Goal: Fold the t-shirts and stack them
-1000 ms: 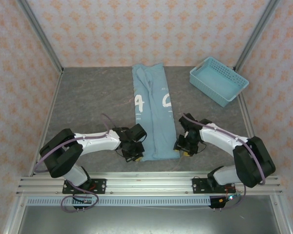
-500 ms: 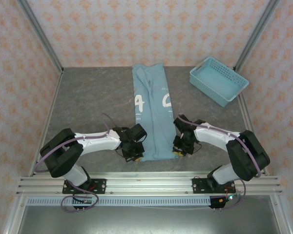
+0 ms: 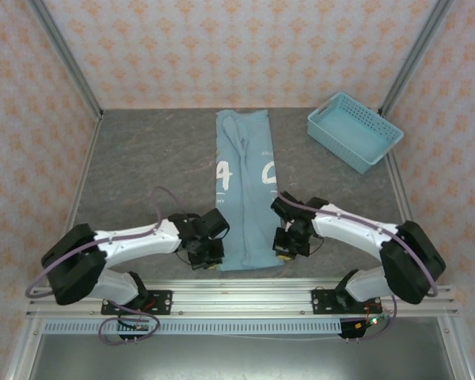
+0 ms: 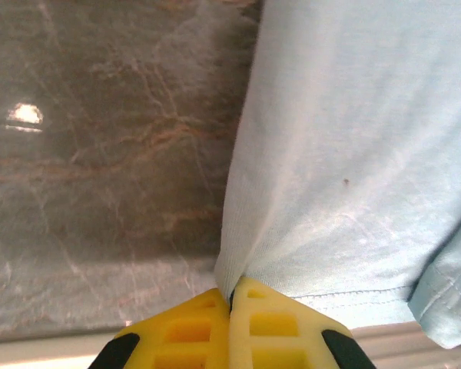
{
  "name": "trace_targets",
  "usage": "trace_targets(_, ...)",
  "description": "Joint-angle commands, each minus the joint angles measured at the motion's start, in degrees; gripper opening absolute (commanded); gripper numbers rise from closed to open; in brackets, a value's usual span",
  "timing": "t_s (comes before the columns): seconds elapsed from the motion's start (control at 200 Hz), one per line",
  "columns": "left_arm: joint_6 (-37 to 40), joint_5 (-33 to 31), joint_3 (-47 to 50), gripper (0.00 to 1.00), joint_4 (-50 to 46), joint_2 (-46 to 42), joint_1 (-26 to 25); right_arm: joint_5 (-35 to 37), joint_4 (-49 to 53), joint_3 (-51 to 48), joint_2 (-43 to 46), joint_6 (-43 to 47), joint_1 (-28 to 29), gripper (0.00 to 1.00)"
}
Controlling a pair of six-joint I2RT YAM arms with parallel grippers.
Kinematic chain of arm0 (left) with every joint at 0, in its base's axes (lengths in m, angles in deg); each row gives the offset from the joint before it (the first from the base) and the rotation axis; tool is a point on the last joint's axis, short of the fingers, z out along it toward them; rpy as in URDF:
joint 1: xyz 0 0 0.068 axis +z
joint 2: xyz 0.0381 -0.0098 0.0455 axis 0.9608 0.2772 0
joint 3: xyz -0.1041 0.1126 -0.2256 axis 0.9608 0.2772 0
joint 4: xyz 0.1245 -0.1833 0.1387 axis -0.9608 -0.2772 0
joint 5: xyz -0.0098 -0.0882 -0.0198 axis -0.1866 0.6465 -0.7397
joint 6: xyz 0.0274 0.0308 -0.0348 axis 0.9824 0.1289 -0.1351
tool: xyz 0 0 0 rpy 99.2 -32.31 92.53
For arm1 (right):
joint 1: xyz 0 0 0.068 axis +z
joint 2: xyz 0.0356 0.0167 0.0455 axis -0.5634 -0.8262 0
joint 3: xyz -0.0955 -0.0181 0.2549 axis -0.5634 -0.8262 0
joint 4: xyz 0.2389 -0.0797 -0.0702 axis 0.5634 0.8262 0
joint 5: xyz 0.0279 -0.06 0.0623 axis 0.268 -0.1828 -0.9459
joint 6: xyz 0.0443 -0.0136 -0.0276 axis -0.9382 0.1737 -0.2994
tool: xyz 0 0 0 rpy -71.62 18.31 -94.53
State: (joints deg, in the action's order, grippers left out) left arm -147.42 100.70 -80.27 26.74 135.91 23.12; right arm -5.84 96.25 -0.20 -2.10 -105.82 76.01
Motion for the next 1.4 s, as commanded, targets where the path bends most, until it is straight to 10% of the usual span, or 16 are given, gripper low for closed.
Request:
trace_targets(0.0, 0.75, -5.4, -2.09, 0.0, -4.94, -3.96, 0.06, 2.74, 6.15, 3.86, 2.93, -2.21, 0.05, 0.0)
trace_targets(0.32, 2.45, -10.19, -13.77, 0.0, -5.3, -3.05, 8.47, 9.86, 8.42, 16.49, 0.11, -1.21, -4.67, 0.0)
trace_targets(0.891, 13.56, -6.68, -37.65, 0.0, -3.64, 21.48, 25.88, 11.7, 8.83, 49.27, -30.17, 9.86, -16.67, 0.0)
trace_targets(1.396, 16.38, -4.51, -52.01, 0.0, -4.73, 37.59, 29.78, 10.14, 8.83, 61.22, -44.19, 10.82, -20.09, 0.0)
